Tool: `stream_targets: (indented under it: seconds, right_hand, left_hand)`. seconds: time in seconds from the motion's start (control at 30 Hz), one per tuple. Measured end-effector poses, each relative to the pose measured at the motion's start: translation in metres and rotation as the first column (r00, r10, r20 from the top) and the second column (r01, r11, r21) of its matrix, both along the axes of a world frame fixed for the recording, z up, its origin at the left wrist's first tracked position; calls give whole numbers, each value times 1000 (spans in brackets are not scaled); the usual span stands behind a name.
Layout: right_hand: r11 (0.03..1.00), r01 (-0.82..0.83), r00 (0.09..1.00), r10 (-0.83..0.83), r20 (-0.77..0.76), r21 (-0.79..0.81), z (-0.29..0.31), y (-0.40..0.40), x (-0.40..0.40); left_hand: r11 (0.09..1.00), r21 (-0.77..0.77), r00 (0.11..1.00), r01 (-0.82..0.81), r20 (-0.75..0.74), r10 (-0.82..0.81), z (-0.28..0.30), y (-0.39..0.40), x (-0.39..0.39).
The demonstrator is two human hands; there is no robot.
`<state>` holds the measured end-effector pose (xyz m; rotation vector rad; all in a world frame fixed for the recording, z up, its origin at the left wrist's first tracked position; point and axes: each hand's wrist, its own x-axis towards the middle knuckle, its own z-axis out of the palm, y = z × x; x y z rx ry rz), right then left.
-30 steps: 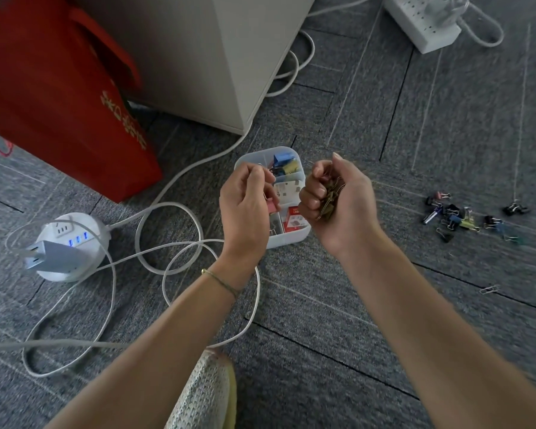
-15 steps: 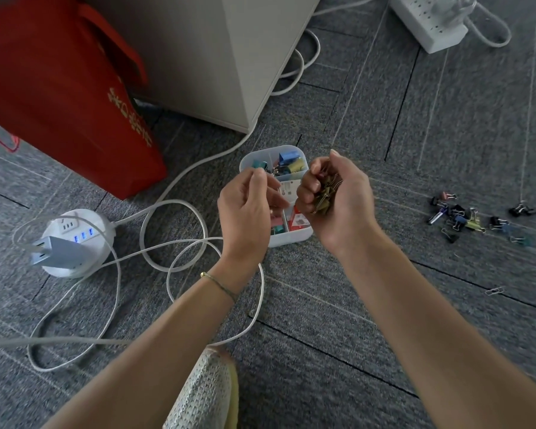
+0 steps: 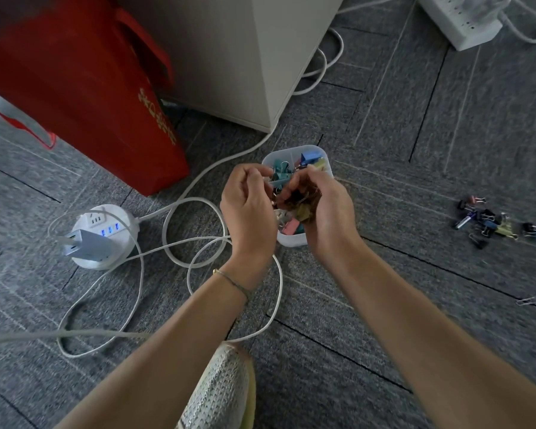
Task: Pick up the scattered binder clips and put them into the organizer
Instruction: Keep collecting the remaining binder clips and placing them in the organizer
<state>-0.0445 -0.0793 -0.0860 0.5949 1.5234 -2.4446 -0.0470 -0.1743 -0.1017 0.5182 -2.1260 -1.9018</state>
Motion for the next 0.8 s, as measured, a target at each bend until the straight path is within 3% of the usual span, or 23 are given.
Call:
stream_targets:
  seconds: [0.13,0.5,0.67,0.8]
  right_hand:
    - [997,-31,999,34,-37,73,2,-1,1]
    - [994,-96,971,106,-214,60,-15,0,1]
    - [997,-37,959,53,-277,61,0,13,2]
    - [989,28,941,24,-338,147,15,44,4]
  left_hand:
    - [1000,-2,1000,1,-2,-1,-4,-2,-1]
    - [999,51,1000,4,12,-5,-3,-1,0]
    - [992,-52,992,115,-48,-117,3,8,1]
    - [959,-168,964,230,-98,-248,17,31,-1]
